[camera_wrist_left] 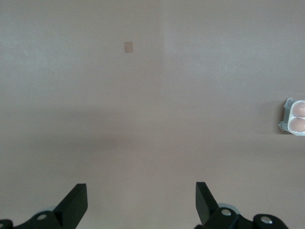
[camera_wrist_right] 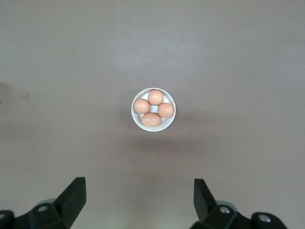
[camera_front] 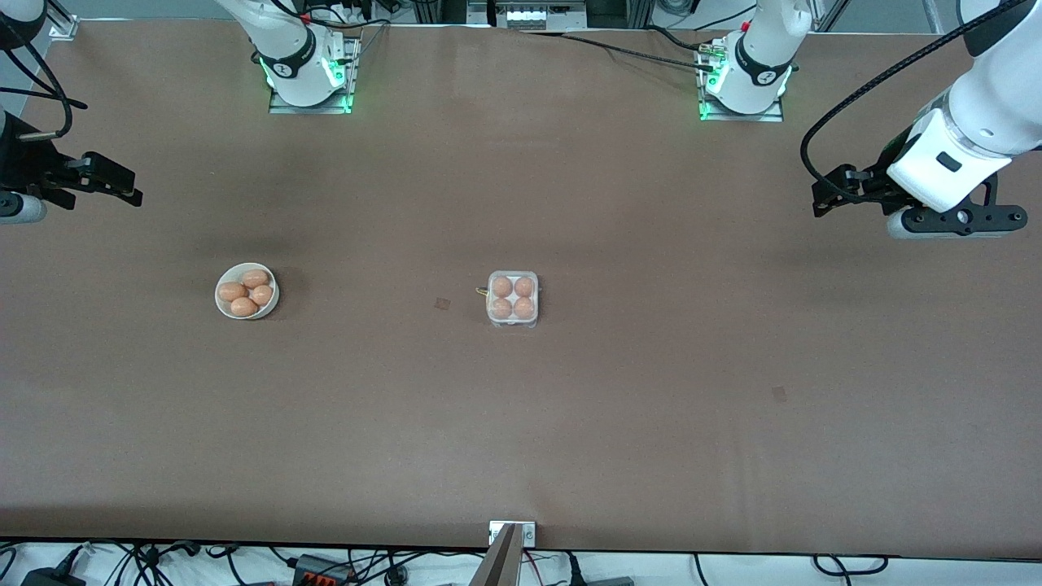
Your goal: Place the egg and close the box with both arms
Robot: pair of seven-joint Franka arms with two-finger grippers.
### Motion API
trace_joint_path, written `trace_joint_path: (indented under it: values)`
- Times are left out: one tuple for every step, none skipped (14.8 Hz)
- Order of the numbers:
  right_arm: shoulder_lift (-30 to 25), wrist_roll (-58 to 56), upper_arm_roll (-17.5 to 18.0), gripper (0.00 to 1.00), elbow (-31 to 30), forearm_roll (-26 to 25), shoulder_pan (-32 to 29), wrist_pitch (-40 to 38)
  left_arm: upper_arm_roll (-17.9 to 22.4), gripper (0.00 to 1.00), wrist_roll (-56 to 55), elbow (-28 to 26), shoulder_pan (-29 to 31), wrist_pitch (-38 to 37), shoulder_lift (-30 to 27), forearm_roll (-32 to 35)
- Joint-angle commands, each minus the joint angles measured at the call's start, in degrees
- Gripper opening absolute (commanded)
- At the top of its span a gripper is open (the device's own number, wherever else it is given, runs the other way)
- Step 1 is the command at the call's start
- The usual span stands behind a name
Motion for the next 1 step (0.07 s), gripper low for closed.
trace_joint_path:
  values:
    - [0.07,0.23,-0.04,1.00,0.90,0.02,0.03,-0.76,-0.25,1.00,1.05,-1.66,0.15,0.60,-1.71,1.29]
